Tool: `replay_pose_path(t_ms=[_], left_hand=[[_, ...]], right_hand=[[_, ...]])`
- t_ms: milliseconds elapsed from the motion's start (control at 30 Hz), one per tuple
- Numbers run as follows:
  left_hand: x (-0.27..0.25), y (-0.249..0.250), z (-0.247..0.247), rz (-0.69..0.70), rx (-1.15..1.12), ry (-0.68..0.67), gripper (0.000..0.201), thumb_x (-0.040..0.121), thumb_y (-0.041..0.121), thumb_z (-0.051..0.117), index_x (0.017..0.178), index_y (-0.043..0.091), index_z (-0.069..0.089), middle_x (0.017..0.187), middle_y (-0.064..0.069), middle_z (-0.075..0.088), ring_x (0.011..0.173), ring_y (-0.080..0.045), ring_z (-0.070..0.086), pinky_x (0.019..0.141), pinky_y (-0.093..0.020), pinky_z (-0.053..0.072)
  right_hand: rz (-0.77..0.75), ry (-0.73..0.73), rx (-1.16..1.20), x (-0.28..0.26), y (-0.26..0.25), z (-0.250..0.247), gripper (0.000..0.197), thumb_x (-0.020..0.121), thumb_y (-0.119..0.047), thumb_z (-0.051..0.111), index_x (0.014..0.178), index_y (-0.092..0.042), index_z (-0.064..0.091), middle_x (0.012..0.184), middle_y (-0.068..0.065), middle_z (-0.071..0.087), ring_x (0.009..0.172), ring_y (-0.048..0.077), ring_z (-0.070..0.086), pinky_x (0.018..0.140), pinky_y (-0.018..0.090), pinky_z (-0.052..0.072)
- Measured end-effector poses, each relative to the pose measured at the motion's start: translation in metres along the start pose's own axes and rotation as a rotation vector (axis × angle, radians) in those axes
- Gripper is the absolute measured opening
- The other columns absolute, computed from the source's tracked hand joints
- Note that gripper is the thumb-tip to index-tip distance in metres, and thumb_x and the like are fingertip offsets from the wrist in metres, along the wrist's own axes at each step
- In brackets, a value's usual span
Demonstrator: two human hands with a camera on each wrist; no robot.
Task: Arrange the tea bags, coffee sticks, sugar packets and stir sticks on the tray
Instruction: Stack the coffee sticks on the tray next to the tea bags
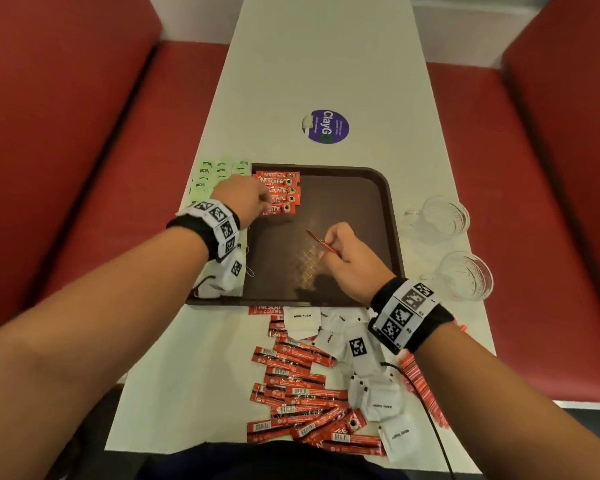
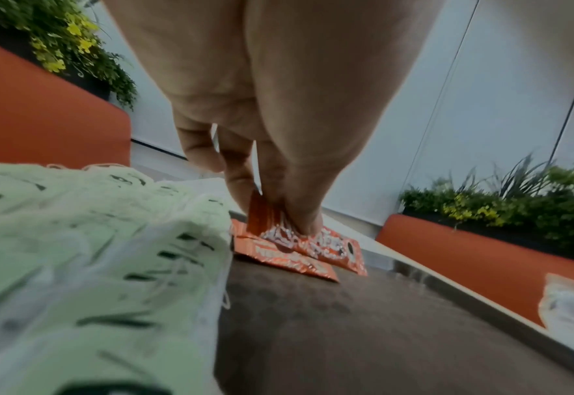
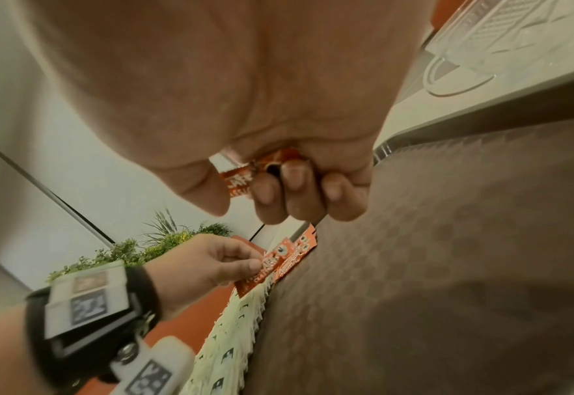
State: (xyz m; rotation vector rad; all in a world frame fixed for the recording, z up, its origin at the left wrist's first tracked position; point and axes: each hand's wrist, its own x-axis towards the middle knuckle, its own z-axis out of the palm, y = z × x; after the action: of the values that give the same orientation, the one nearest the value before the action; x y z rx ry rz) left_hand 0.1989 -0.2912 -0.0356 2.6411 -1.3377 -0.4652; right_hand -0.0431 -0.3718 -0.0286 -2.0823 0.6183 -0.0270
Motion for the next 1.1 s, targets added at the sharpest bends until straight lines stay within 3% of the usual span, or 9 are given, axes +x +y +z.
replay_pose_path(t_ms=[100, 300, 433, 533, 667, 833, 933, 1000, 1100], left_hand=[[0.026, 0.000, 0.006, 0.016, 0.147, -0.055, 0.013, 0.094, 0.036, 0.065, 0.101, 0.029, 0.074, 0.109, 0.001, 0.071, 0.100, -0.022, 0.064, 0.090, -0.039, 0.052], [0.051, 0.007, 0.017, -0.003, 0.272, -0.039, 0.012, 0.092, 0.040, 0.066, 0.100, 0.033, 0.073, 0.113, 0.002, 0.069, 0.109, -0.025, 0.061, 0.094, -0.041, 0.048], [0.052, 0.010, 0.024, -0.023, 0.265, 0.020, 0.009, 0.089, 0.039, 0.069, 0.095, 0.033, 0.071, 0.108, 0.001, 0.068, 0.107, -0.026, 0.060, 0.091, -0.041, 0.047], [0.050, 0.012, 0.029, -0.017, 0.260, -0.036, 0.009, 0.087, 0.040, 0.071, 0.092, 0.033, 0.070, 0.106, 0.003, 0.069, 0.107, -0.024, 0.060, 0.090, -0.040, 0.048], [0.050, 0.013, 0.029, -0.009, 0.239, -0.059, 0.006, 0.090, 0.037, 0.068, 0.094, 0.033, 0.070, 0.106, 0.003, 0.070, 0.107, -0.023, 0.059, 0.089, -0.039, 0.046], [0.034, 0.024, 0.015, 0.147, 0.011, 0.064, 0.028, 0.096, 0.047, 0.055, 0.102, 0.026, 0.073, 0.100, 0.002, 0.071, 0.096, -0.021, 0.063, 0.084, -0.036, 0.049], [0.005, 0.039, 0.002, 0.335, -0.228, -0.054, 0.035, 0.092, 0.055, 0.056, 0.097, 0.027, 0.075, 0.092, 0.011, 0.070, 0.088, -0.010, 0.063, 0.079, -0.029, 0.046], [-0.011, 0.046, 0.000, 0.457, -0.213, -0.171, 0.027, 0.087, 0.052, 0.064, 0.096, 0.030, 0.076, 0.086, 0.014, 0.069, 0.081, -0.004, 0.061, 0.075, -0.026, 0.047], [-0.020, 0.043, 0.007, 0.506, -0.092, -0.176, 0.013, 0.089, 0.036, 0.070, 0.098, 0.029, 0.076, 0.084, 0.013, 0.066, 0.080, -0.007, 0.058, 0.075, -0.028, 0.047]], right_hand=[[0.005, -0.006, 0.019, 0.002, -0.002, -0.001, 0.006, 0.099, -0.013, 0.045, 0.101, -0.012, 0.040, 0.066, -0.003, 0.043, 0.056, 0.012, 0.039, 0.057, 0.030, 0.034], [0.025, -0.035, 0.053, 0.007, -0.002, -0.003, 0.002, 0.100, -0.012, 0.041, 0.098, -0.012, 0.042, 0.067, -0.003, 0.045, 0.057, 0.013, 0.040, 0.058, 0.030, 0.035], [0.024, 0.022, 0.019, 0.011, 0.003, -0.002, 0.008, 0.100, -0.017, 0.046, 0.093, -0.016, 0.046, 0.071, -0.001, 0.055, 0.059, 0.012, 0.047, 0.059, 0.027, 0.039], [0.008, 0.110, -0.018, 0.013, 0.009, -0.003, 0.011, 0.100, -0.021, 0.053, 0.090, -0.022, 0.049, 0.076, -0.001, 0.062, 0.059, 0.009, 0.051, 0.054, 0.016, 0.039], [-0.009, 0.131, -0.109, 0.016, 0.011, -0.006, 0.004, 0.099, -0.026, 0.059, 0.095, -0.026, 0.057, 0.079, -0.009, 0.063, 0.069, 0.006, 0.057, 0.061, 0.018, 0.043], [0.043, 0.104, -0.159, 0.022, 0.015, -0.007, 0.004, 0.098, -0.028, 0.060, 0.099, -0.025, 0.063, 0.078, -0.012, 0.067, 0.075, 0.003, 0.062, 0.068, 0.021, 0.045], [0.059, 0.081, -0.177, 0.024, 0.016, -0.004, 0.007, 0.098, -0.028, 0.060, 0.097, -0.024, 0.065, 0.076, -0.010, 0.068, 0.074, 0.007, 0.063, 0.073, 0.027, 0.048], [0.036, 0.094, -0.201, 0.025, 0.017, -0.002, 0.009, 0.098, -0.028, 0.060, 0.093, -0.022, 0.065, 0.074, -0.012, 0.066, 0.073, 0.007, 0.061, 0.072, 0.028, 0.047], [0.033, 0.113, -0.205, 0.027, 0.015, 0.001, 0.006, 0.097, -0.029, 0.062, 0.095, -0.023, 0.064, 0.075, -0.014, 0.063, 0.073, 0.004, 0.059, 0.071, 0.026, 0.045]])
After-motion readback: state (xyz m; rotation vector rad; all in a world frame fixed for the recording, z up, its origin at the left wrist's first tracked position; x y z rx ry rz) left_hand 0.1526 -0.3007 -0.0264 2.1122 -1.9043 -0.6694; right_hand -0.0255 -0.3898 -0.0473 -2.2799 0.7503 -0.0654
